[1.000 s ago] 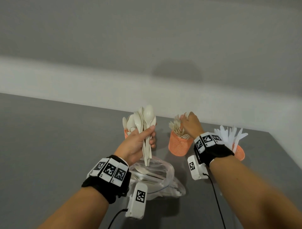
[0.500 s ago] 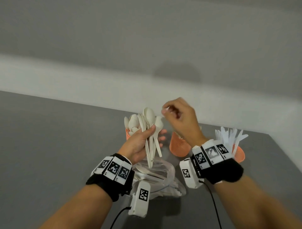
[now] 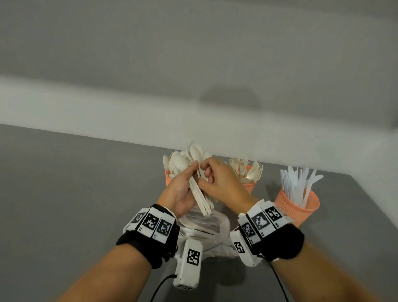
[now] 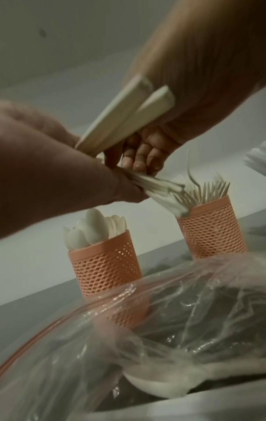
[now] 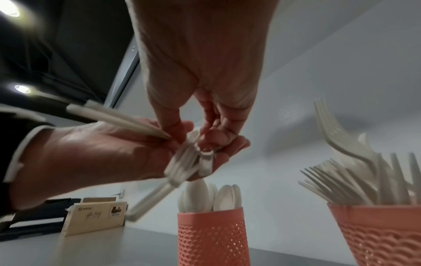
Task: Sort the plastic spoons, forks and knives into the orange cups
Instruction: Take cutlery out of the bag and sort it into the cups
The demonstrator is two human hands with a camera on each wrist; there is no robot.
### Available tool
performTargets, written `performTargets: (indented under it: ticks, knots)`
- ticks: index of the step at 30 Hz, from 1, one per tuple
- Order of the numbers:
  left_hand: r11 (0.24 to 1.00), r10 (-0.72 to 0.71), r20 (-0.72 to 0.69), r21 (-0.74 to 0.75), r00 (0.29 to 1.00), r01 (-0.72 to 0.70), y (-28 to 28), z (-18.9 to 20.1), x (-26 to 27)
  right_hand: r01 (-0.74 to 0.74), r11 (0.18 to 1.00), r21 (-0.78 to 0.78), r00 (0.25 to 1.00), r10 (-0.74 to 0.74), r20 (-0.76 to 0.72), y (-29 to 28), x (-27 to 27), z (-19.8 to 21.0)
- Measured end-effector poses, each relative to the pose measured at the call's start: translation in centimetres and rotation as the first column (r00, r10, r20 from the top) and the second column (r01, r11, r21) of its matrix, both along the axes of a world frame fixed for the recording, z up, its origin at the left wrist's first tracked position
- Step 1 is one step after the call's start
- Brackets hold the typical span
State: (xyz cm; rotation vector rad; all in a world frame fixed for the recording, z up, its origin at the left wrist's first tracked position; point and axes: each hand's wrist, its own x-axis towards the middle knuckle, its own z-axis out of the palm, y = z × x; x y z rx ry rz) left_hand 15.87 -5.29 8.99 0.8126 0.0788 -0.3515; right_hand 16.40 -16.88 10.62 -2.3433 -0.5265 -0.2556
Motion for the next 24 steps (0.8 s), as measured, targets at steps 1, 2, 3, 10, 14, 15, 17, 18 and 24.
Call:
performTargets:
  ticks: [1,2,3,10,14,15,17,18,24]
  knots:
    - [1.0,0.003,0.008,-0.003,1.0,-0.003,0.0,0.0,0.1,0.01,1.0,-0.02,1.0,-0.01,0.018,0.0,-0.1,0.0]
    - [1.0,0.008,0.019,-0.003,1.0,-0.008,0.0,0.0,0.2,0.015,0.999,-0.041,0.999,-0.013,0.039,0.1,-0.1,0.0]
    - [1.0,0.009,0.033,0.002,0.999,-0.009,-0.1,0.0,0.3,0.017,0.999,-0.051,0.998,-0.014,0.057,0.1,-0.2,0.0]
    - [0.993,0.118,0.095,-0.003,0.988,-0.118,-0.5,-0.6,0.4,0.028,1.0,0.004,0.999,-0.028,0.039,0.1,0.0,-1.0]
    - [0.993,0.121,0.115,0.001,0.986,-0.122,-0.2,-0.9,0.3,0.009,0.994,0.106,0.998,-0.003,-0.064,-0.2,0.0,-0.7]
    - [0.992,0.12,0.116,0.014,0.986,-0.123,-0.2,-0.9,0.3,0.005,0.993,0.119,0.996,0.006,-0.094,-0.3,0.0,-0.6]
    - [0.99,0.128,0.125,0.045,0.984,-0.134,-0.3,-0.9,0.3,0.007,0.994,0.111,0.994,0.005,-0.11,-0.5,0.2,-0.5]
    - [0.989,0.129,0.127,0.051,0.984,-0.136,-0.4,-0.8,0.3,0.013,0.995,0.101,0.995,-0.003,-0.1,-0.5,0.3,-0.6]
    - [0.997,0.028,0.162,0.073,0.986,-0.04,-0.4,-0.2,0.0,0.077,0.97,0.232,0.996,-0.065,-0.055,-0.2,0.2,-0.6]
